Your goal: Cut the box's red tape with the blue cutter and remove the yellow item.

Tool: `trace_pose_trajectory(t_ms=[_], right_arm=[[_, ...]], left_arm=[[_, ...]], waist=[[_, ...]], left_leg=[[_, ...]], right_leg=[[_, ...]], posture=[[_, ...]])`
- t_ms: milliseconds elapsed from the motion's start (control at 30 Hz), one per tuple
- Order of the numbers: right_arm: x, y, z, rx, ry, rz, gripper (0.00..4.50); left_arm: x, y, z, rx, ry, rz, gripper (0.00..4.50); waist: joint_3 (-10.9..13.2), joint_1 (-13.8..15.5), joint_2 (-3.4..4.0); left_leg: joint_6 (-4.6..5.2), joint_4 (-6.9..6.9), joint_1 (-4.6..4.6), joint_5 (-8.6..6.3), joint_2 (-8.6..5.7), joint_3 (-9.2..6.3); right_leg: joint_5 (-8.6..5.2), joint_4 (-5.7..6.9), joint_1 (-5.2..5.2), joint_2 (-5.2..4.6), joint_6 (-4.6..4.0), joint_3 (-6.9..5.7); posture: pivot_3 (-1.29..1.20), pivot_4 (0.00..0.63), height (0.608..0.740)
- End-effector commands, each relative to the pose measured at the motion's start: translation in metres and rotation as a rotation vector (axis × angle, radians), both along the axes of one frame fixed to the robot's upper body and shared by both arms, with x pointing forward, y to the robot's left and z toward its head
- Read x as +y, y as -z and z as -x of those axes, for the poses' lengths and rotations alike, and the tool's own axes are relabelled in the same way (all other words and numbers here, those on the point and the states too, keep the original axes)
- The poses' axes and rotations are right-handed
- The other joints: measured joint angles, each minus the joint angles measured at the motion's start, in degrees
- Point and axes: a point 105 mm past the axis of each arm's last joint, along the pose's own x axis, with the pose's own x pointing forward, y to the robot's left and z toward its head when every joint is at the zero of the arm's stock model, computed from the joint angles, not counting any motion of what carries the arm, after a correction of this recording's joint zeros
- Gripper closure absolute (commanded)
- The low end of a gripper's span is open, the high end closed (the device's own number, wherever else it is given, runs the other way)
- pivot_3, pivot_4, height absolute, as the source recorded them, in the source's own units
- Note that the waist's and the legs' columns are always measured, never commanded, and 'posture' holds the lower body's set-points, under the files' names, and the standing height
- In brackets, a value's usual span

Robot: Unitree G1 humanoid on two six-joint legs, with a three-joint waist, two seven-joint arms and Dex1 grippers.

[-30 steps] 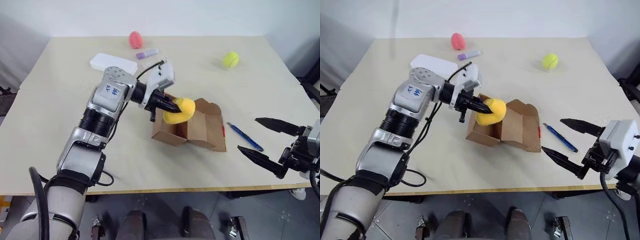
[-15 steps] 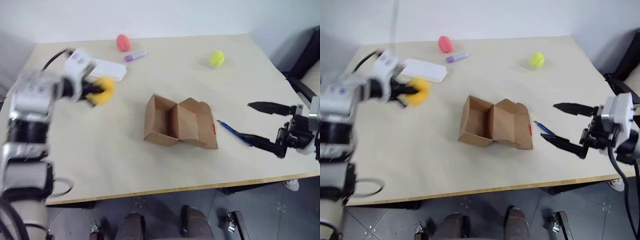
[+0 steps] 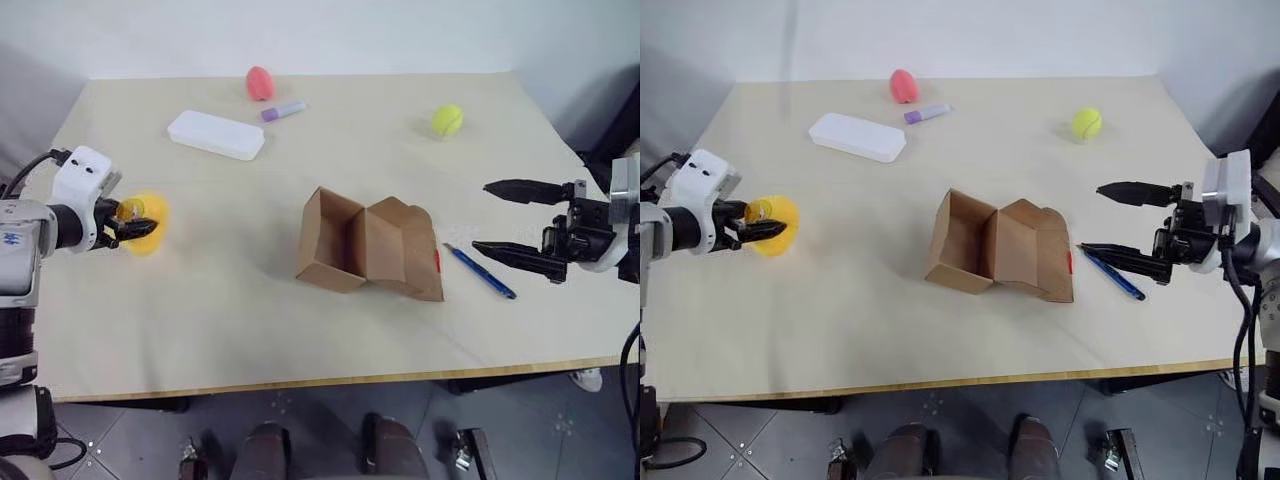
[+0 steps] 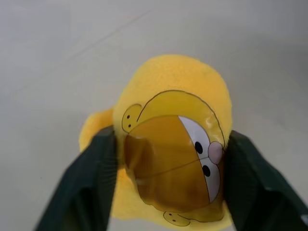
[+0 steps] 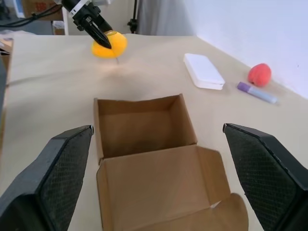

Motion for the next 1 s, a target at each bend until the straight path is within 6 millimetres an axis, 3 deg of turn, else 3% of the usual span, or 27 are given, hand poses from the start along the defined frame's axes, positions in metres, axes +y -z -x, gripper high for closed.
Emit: trace_pose_trajectory(t_ms=[33,67,200,333,467,867,1000], right_arm=[[-0.021,-0.005,0.009,-0.009,-0.007,0.034,0.00],[-0.026,-0.004,0.010,0.002,-0.003,0.037,0.00],[-0.037,-0.005,0.010,0.004,0.007,0.016,0.00],[-0.041,-0.006,0.009,0.005,0.017,-0.021,0.00],[-0.047,-0.004,0.010,0.014,0.027,-0.052,0.00],[-0.070,0.009,0.016,0.057,0.115,0.006,0.00],[-0.076,0.010,0.019,0.051,0.129,-0.027,0.00]], left_arm=[[0.015,-0.014,0.018,-0.039,0.032,-0.037,0.21],[0.017,-0.012,0.022,-0.027,0.043,-0.049,0.01],[0.010,-0.013,0.031,-0.061,0.139,-0.021,0.01],[-0.004,-0.031,0.033,-0.267,0.238,0.160,0.01],[-0.014,-0.036,0.046,-0.409,0.324,0.153,0.01],[-0.003,0.020,0.100,-0.309,0.374,0.233,0.01],[0.009,0.034,0.111,-0.282,0.334,0.252,0.01]], waist=[[0.0,0.0,0.00],[0.0,-0.1,0.01],[0.0,-0.3,0.02],[0.0,-0.1,0.05],[0.0,-0.4,0.05],[0.0,-1.3,0.10],[0.0,-1.3,0.10]], left_leg=[[0.00,0.00,0.00,0.00,0.00,0.00],[-0.01,-0.02,0.01,-0.01,0.00,0.01],[-0.01,-0.11,0.09,-0.02,0.03,0.11],[-0.02,-0.02,0.10,-0.02,0.05,0.12],[-0.06,-0.01,0.11,-0.06,0.07,0.13],[-0.06,-0.05,0.21,-0.09,0.14,0.24],[-0.03,-0.03,0.20,-0.14,0.15,0.28]], right_leg=[[0.00,-0.01,-0.01,0.00,0.00,0.00],[0.00,-0.01,-0.01,0.00,0.00,0.00],[0.00,-0.02,-0.02,0.00,-0.01,0.00],[0.00,0.00,0.02,-0.01,-0.02,0.01],[0.00,0.02,0.00,0.00,-0.03,0.01],[0.00,0.00,0.01,0.01,-0.07,0.02],[0.00,-0.04,0.02,0.00,-0.08,0.02]], posture=[[0.00,0.150,0.740],[0.00,0.150,0.740],[0.00,0.150,0.740],[0.00,0.150,0.740],[0.00,0.150,0.740],[0.00,0.150,0.740],[0.00,0.150,0.740]])
